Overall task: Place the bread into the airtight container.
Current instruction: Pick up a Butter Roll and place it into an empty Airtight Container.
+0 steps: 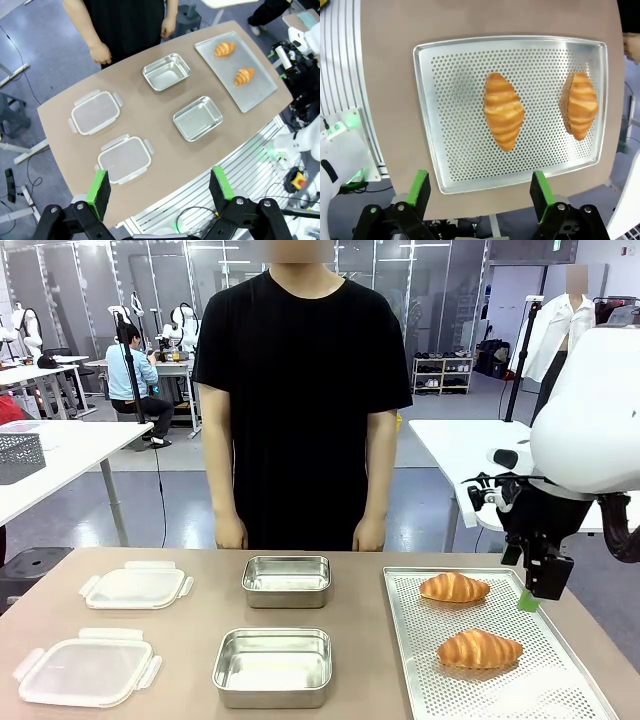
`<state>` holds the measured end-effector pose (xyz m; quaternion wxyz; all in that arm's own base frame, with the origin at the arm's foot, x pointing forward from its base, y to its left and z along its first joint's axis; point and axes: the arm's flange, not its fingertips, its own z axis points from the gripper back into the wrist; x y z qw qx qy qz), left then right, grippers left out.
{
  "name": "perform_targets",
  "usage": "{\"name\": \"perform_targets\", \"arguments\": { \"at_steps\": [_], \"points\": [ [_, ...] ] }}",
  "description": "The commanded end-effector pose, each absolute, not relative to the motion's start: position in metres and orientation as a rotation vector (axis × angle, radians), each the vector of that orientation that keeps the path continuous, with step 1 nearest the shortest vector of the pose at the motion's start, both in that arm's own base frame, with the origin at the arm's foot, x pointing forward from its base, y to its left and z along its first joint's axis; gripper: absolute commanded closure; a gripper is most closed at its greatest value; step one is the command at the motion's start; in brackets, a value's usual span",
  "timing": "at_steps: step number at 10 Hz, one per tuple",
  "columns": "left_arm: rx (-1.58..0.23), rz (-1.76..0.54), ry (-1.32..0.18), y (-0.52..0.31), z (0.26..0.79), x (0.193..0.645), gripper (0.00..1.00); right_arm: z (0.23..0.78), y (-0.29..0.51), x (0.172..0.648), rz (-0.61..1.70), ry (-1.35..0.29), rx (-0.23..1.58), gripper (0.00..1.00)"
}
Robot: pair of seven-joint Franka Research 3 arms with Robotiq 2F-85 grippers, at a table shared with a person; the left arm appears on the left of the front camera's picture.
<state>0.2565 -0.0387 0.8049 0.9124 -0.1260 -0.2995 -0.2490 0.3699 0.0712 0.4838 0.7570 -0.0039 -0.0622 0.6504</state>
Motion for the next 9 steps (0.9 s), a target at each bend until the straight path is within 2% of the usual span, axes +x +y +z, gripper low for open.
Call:
{"name": "perform_targets", "arguments": {
  "at_steps": [1,5,9],
  "points": [
    [-0.260,-0.515,-0.618,-0.039,0.805,0.256,0.00,0.490,0.073,0.370,1.397,-0.149,-0.018,0.00],
    [-0.260,-0.515,-0.618,-0.039,0.805,0.256,0.00,0.487,0.071,0.370,1.412,-0.138,-0.019,0.00],
    [-0.260,-0.515,-0.618,-0.039,0.805,0.256,0.00,0.427,0.070,0.405,1.479,-0.106,0.022,0.00]
  ]
}}
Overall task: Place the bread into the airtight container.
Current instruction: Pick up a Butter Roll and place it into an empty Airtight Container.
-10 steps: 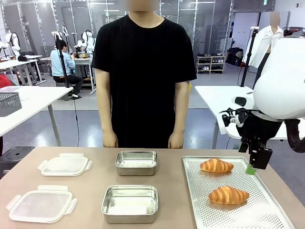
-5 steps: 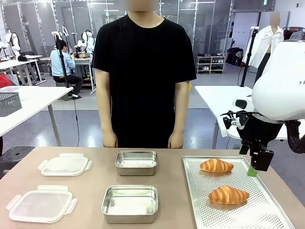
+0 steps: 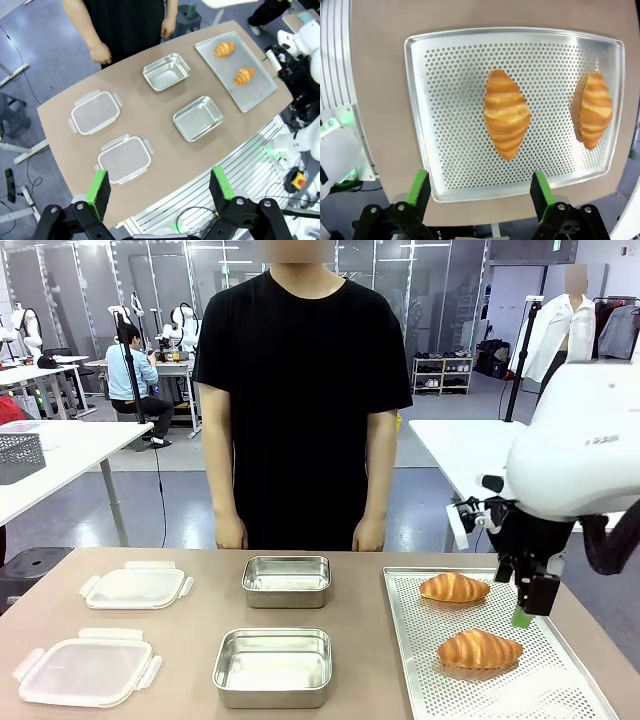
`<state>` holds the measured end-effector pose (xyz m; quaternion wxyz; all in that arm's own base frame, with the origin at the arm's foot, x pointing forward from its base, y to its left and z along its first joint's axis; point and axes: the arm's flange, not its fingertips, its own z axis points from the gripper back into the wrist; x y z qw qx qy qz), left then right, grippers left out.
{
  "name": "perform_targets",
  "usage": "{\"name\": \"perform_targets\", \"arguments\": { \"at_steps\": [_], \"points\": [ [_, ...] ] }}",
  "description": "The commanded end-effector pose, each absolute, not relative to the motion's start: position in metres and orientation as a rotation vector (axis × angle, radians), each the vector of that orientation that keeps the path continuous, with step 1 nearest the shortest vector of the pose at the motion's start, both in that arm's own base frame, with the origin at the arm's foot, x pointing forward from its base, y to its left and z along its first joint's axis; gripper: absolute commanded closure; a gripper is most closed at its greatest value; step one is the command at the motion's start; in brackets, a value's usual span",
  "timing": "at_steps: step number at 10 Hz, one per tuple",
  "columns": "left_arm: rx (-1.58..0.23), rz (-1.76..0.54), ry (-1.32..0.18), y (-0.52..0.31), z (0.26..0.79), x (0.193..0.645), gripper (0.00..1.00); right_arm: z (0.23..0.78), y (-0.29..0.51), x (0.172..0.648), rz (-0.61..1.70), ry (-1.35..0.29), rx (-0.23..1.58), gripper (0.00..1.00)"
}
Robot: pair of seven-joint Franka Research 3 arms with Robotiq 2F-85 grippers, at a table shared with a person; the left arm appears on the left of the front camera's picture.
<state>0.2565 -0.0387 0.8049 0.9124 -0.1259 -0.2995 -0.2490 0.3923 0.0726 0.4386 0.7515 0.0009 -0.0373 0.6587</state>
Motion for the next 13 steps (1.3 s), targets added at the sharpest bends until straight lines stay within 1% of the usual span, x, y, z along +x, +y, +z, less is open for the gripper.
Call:
{"name": "perform_targets", "arguments": {
  "at_steps": [1,3,6,13],
  "points": [
    [-0.260,-0.515,-0.618,-0.039,0.805,0.256,0.00,0.413,0.071,0.413,1.480,-0.087,0.021,0.00],
    [-0.260,-0.515,-0.618,-0.039,0.805,0.256,0.00,0.383,0.074,0.425,1.461,-0.054,0.018,0.00],
    [-0.260,-0.515,-0.618,-0.039,0.805,0.256,0.00,0.346,0.074,0.434,1.465,-0.048,0.018,0.00],
    [-0.260,-0.515,-0.618,-0.039,0.805,0.256,0.00,0.300,0.071,0.452,1.446,-0.058,0.048,0.00]
  ]
}}
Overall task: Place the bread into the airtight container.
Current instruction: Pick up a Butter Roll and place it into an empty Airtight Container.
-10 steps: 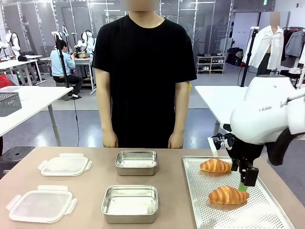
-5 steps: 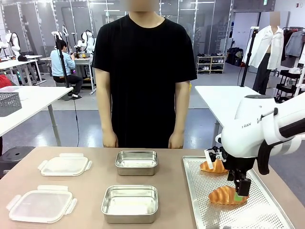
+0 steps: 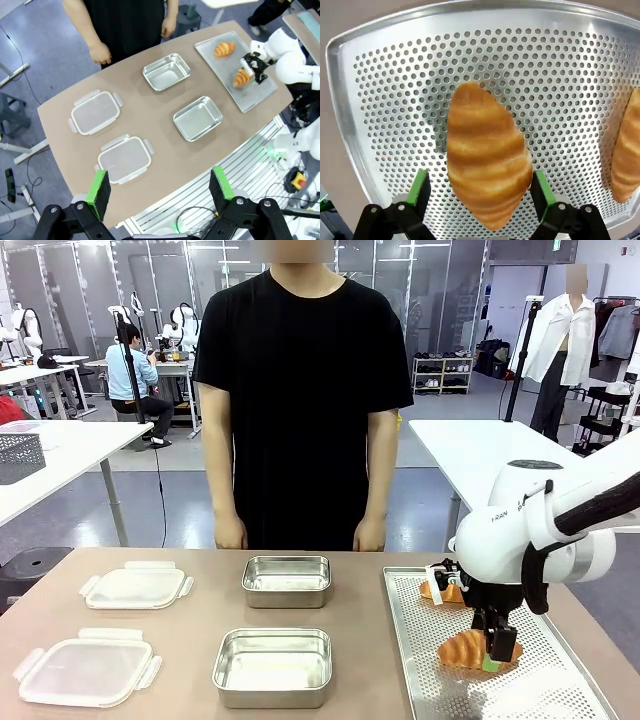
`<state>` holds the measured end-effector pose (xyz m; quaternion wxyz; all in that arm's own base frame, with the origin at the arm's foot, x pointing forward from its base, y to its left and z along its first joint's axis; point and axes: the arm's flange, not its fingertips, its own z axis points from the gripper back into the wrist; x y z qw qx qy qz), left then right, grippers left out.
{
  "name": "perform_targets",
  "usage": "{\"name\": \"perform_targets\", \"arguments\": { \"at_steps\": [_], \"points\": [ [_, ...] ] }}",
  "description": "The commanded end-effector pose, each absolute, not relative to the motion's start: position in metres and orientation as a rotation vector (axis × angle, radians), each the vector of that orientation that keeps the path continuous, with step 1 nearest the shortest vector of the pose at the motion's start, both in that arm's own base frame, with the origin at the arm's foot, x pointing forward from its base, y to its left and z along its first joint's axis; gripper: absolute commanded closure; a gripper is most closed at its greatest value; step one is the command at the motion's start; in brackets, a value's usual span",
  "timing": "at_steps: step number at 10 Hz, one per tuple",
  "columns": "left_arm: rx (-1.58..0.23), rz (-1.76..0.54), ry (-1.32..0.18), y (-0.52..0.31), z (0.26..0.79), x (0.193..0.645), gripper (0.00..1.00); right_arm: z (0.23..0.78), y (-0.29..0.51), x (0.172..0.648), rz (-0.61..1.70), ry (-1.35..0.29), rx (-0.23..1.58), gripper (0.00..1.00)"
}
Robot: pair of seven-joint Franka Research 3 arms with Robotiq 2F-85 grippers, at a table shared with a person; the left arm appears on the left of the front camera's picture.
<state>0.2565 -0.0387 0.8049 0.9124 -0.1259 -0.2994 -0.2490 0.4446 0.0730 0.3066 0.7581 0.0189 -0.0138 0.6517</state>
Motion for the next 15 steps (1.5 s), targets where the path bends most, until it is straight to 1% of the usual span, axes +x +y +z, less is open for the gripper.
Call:
{"name": "perform_targets", "arguments": {
  "at_steps": [1,3,4,5,6,7,9,11,13,15],
  "points": [
    [-0.260,-0.515,-0.618,-0.039,0.805,0.256,0.00,0.294,0.070,0.454,1.444,-0.048,0.054,0.00],
    [-0.260,-0.515,-0.618,-0.039,0.805,0.256,0.00,0.290,0.070,0.453,1.458,-0.070,0.047,0.00],
    [-0.260,-0.515,-0.618,-0.039,0.805,0.256,0.00,0.290,0.067,0.453,1.453,-0.094,0.061,0.37],
    [-0.260,-0.515,-0.618,-0.039,0.805,0.256,0.00,0.290,0.066,0.453,1.452,-0.094,0.062,0.59],
    [-0.260,-0.515,-0.618,-0.039,0.805,0.256,0.00,0.292,0.065,0.453,1.455,-0.094,0.063,0.96],
    [-0.260,-0.515,-0.618,-0.039,0.805,0.256,0.00,0.294,0.066,0.453,1.455,-0.093,0.060,1.00],
    [-0.260,-0.515,-0.618,-0.039,0.805,0.256,0.00,0.306,0.068,0.451,1.451,-0.080,0.068,1.00],
    [-0.260,-0.515,-0.618,-0.039,0.805,0.256,0.00,0.344,0.073,0.442,1.433,-0.097,0.043,1.00],
    [-0.260,-0.515,-0.618,-0.039,0.805,0.256,0.00,0.384,0.100,0.431,1.398,-0.110,0.036,1.00],
    [-0.260,-0.515,-0.618,-0.039,0.805,0.256,0.00,0.412,0.148,0.422,1.408,-0.092,0.055,1.00]
  ]
}}
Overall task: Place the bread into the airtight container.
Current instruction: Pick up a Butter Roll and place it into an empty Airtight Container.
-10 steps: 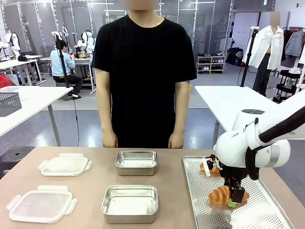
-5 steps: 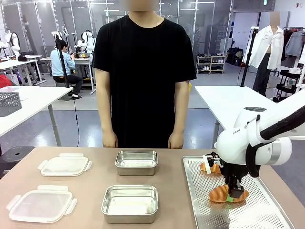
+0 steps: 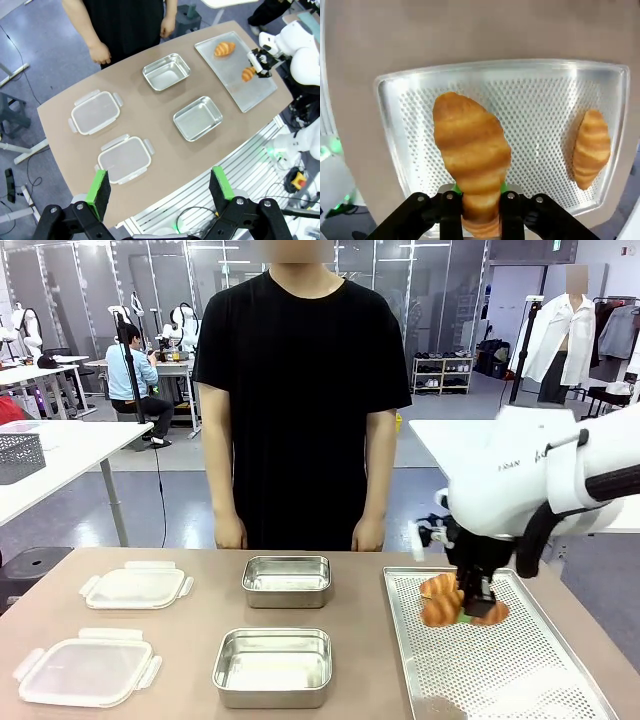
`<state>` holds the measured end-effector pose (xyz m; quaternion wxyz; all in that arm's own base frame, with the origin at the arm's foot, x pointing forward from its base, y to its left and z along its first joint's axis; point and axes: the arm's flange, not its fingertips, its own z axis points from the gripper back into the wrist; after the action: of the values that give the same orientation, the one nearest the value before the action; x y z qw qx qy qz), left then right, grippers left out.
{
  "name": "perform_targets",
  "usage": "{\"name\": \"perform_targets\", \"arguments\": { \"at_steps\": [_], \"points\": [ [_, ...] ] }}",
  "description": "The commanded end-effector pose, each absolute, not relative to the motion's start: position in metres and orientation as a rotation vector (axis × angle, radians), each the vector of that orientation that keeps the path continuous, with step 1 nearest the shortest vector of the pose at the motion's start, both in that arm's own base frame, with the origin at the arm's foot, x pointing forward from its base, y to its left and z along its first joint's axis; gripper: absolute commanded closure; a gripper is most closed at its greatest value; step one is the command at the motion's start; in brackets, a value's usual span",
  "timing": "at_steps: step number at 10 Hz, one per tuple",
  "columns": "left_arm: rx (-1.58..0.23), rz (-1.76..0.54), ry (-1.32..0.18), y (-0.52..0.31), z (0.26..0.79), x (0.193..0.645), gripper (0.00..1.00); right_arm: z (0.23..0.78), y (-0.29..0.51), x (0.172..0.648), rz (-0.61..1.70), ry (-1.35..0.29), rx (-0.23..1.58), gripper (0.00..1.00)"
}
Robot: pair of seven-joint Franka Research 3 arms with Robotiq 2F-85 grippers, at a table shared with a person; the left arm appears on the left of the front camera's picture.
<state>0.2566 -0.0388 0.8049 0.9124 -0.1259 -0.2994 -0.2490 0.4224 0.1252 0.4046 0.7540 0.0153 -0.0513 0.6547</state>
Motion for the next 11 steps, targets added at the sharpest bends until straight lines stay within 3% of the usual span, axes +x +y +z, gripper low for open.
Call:
{"name": "perform_targets", "arguments": {
  "at_steps": [1,6,11],
  "points": [
    [-0.260,-0.515,-0.618,-0.039,0.805,0.256,0.00,0.419,0.172,0.417,1.430,-0.088,0.070,1.00],
    [-0.260,-0.515,-0.618,-0.039,0.805,0.256,0.00,0.430,0.299,0.398,1.449,-0.061,0.032,1.00],
    [-0.260,-0.515,-0.618,-0.039,0.805,0.256,0.00,0.396,0.410,0.400,1.479,-0.034,0.071,1.00]
  ]
}}
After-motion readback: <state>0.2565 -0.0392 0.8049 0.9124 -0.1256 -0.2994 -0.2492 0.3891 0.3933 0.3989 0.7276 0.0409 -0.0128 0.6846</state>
